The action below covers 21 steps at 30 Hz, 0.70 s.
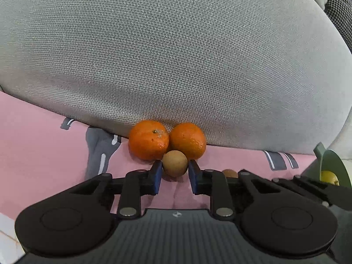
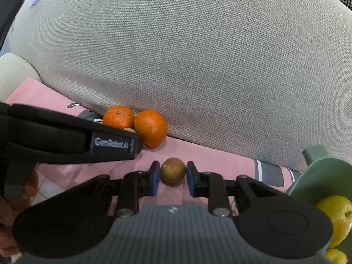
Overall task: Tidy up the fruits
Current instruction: 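Grasp a kiwi with the left tool while the right tool grasps another kiwi, then carry both kiwis in the two tools over the colander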
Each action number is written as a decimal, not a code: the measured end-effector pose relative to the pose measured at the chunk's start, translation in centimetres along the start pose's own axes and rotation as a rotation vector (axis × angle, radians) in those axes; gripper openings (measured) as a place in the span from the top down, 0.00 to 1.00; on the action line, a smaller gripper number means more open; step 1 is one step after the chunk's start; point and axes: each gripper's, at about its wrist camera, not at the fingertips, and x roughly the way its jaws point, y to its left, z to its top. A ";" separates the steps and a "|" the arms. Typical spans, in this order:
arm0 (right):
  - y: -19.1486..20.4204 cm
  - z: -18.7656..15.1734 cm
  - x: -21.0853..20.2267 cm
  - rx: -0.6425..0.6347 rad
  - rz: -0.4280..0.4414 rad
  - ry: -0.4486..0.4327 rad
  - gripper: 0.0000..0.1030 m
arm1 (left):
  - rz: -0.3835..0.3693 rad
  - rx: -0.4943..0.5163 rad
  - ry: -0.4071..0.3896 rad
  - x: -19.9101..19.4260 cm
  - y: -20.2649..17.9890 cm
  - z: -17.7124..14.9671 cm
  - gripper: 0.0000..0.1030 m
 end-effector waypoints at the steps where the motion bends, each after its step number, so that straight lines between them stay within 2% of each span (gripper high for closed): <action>1: 0.1 0.0 -0.2 -0.006 0.003 -0.002 0.79 | 0.003 0.003 0.004 -0.3 0.0 -0.1 0.72; 9: 0.6 -0.1 -2.9 -0.033 0.029 -0.018 0.79 | 0.003 -0.028 0.029 -4.1 0.7 -1.0 0.72; 21: 1.2 -1.6 -10.4 -0.064 0.069 -0.085 0.79 | -0.002 0.007 0.016 -10.6 -1.7 -3.2 0.72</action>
